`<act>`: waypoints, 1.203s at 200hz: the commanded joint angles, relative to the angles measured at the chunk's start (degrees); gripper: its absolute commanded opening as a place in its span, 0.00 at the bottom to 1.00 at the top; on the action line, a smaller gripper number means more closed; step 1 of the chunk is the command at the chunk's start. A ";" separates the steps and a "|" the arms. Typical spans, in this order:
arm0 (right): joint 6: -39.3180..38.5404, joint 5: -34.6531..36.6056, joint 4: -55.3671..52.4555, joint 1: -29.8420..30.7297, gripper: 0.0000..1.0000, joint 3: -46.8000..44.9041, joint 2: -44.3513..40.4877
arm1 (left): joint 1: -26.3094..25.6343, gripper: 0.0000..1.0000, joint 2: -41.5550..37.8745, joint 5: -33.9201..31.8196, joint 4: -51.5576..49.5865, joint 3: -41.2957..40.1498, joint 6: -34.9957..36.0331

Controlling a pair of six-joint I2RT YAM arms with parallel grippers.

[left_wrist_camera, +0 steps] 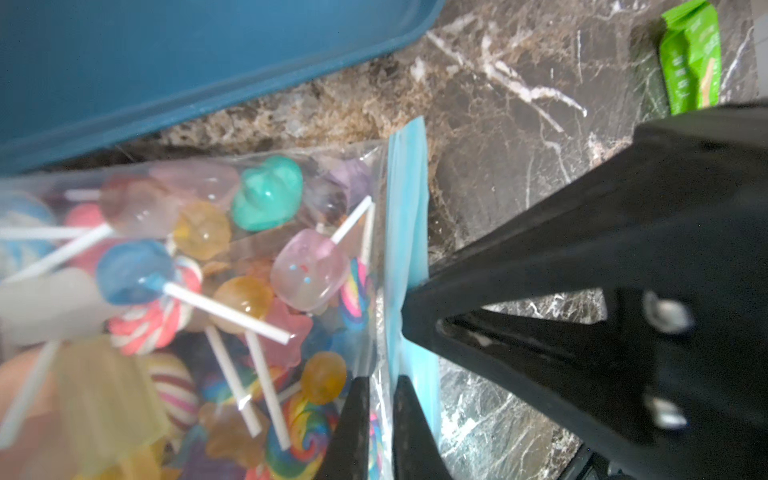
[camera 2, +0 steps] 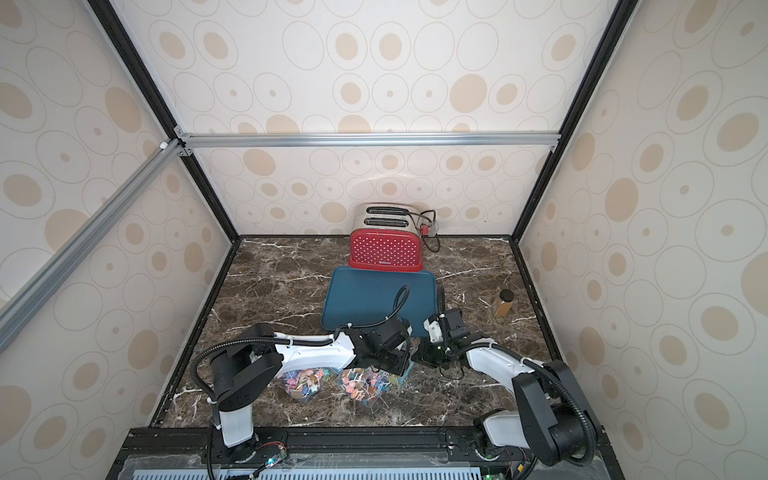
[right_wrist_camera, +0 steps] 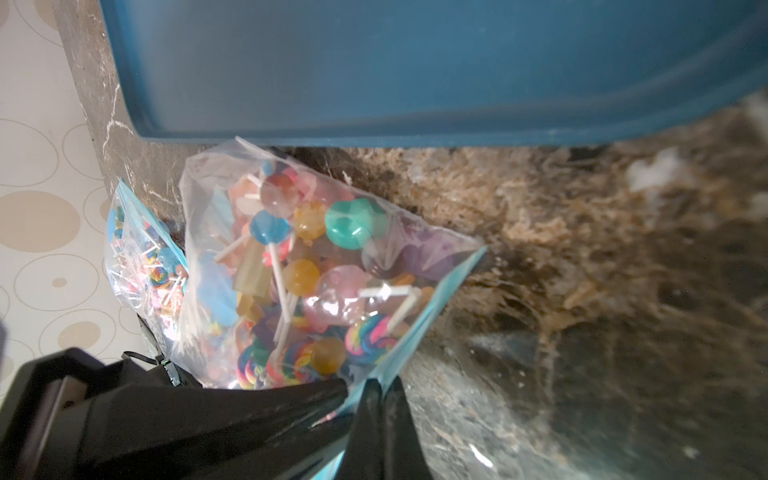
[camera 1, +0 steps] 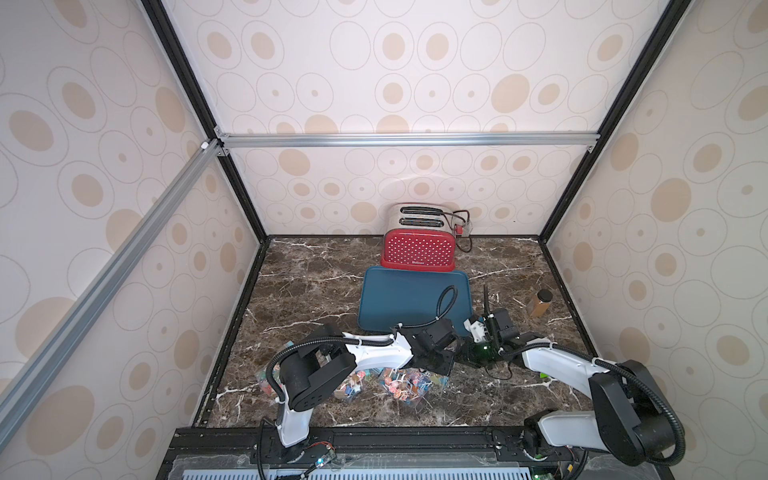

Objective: Pour candies out of the ziploc bag
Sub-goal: Open the ziploc bag at the center of the board.

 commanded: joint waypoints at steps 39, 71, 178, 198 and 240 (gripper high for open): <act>0.35 -0.52 -0.49 0.53 0.00 -1.12 -1.38 | 0.23 0.08 1.94 0.83 0.13 1.14 -0.28; 0.55 -0.17 -0.34 0.51 0.00 -1.81 -1.28 | 0.26 0.00 1.69 0.74 0.18 1.12 -0.63; 4.49 -3.15 6.30 0.51 0.22 -5.17 -1.22 | 0.03 0.00 1.27 1.41 2.17 0.37 -1.58; 4.77 -3.02 7.35 0.56 0.21 -5.46 -0.49 | -0.05 0.00 1.33 1.56 2.28 0.34 -1.63; 4.88 -2.94 8.36 0.51 0.11 -5.50 1.33 | -0.13 0.00 1.24 1.56 2.40 0.20 -1.60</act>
